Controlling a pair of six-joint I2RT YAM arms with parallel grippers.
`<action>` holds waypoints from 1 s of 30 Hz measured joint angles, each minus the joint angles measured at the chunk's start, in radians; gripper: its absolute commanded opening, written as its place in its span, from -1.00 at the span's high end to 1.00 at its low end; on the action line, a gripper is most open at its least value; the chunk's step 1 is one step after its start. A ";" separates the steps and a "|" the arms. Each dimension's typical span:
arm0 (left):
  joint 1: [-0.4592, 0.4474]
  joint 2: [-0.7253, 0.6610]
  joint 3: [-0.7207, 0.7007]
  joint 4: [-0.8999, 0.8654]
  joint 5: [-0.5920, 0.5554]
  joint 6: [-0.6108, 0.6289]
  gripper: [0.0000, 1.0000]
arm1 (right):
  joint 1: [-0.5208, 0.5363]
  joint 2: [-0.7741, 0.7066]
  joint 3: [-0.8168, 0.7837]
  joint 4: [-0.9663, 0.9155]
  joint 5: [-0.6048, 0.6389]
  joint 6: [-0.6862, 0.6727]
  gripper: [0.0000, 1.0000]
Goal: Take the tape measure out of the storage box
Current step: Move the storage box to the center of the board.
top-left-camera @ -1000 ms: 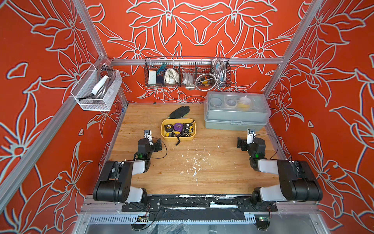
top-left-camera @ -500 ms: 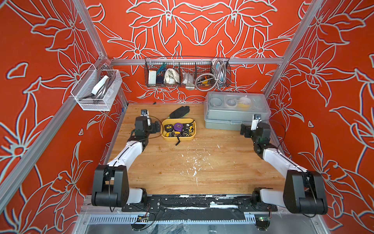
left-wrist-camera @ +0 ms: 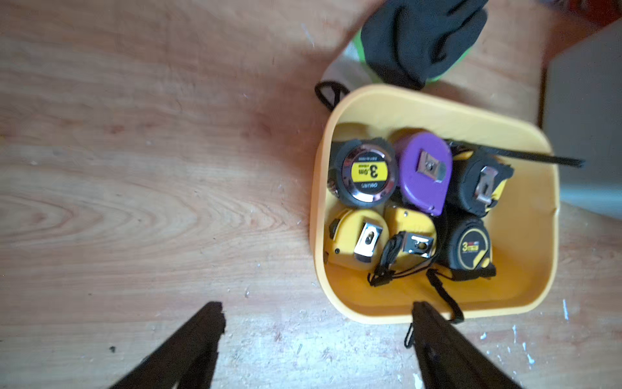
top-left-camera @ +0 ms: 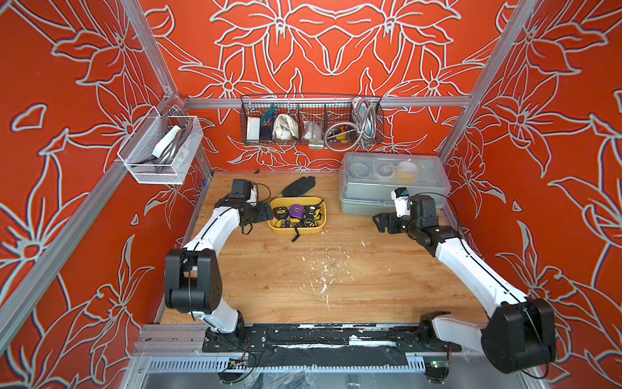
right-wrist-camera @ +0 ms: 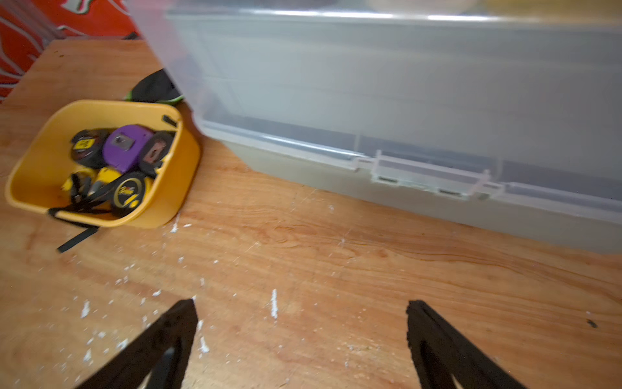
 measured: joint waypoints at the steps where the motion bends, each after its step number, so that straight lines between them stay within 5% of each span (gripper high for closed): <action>1: -0.006 0.021 0.008 -0.018 0.007 -0.004 -0.64 | 0.013 -0.010 0.001 -0.016 -0.011 0.001 -0.96; 17: -0.052 0.215 0.103 -0.116 -0.021 -0.016 -0.24 | 0.124 0.006 0.000 -0.092 -0.073 0.015 -0.82; 30: -0.057 0.236 0.132 -0.114 -0.016 -0.013 0.61 | 0.172 0.054 -0.002 -0.089 -0.093 0.023 -0.78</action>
